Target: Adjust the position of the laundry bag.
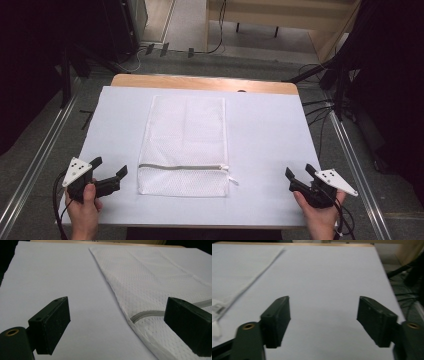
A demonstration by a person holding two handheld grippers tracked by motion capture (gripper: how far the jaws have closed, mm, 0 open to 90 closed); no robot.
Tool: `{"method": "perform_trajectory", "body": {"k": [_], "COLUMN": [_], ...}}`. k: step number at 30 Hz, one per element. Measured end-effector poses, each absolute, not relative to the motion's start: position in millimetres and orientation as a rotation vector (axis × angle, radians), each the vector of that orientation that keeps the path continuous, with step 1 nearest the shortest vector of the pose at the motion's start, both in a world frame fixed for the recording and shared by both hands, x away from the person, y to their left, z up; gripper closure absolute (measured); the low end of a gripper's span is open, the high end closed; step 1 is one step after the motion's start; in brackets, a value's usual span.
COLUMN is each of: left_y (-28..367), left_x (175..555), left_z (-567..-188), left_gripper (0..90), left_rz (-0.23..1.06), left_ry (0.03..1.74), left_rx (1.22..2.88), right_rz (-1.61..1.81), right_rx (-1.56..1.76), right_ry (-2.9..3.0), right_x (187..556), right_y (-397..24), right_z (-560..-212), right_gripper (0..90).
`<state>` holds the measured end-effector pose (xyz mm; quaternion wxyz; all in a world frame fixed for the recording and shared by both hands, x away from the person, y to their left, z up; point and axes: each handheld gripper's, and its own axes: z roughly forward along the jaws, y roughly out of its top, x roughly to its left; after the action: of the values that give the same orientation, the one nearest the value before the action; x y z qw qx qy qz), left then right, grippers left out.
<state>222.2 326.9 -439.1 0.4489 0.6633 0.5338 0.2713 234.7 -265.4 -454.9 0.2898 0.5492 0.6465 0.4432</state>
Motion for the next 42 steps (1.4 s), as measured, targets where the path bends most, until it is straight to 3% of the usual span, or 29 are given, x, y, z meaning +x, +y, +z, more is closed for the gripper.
{"method": "perform_trajectory", "body": {"k": [4,5,7,17,27,42], "left_y": [330.3,331.1,332.1,335.8,336.0,332.6], "left_x": [218.8,217.8,217.9,221.5,224.5,224.7], "left_z": [-439.0,-438.5,-437.7,-437.7,-438.3,-438.0], "left_gripper": [7.7,7.7,7.7,7.7,8.4,8.4], "left_rz": [0.663,0.663,0.673,0.639,0.624,0.615], "left_ry": [1.326,1.326,1.326,1.338,1.339,1.327], "left_rx": [1.622,1.623,1.621,1.604,1.614,1.625], "right_rz": [1.279,1.341,1.331,1.226,1.142,1.051], "right_rx": [1.431,1.440,1.446,1.432,1.616,1.716], "right_ry": [1.822,1.868,1.879,2.017,2.234,2.357], "right_x": [238.9,242.7,245.6,296.9,348.3,340.0], "right_y": [-252.2,-243.1,-237.4,-166.6,-112.8,-97.2], "right_z": [-455.0,-452.6,-451.0,-437.3,-448.0,-455.2], "right_gripper": [43.3,52.8,57.3,67.9,63.8,64.7]}}
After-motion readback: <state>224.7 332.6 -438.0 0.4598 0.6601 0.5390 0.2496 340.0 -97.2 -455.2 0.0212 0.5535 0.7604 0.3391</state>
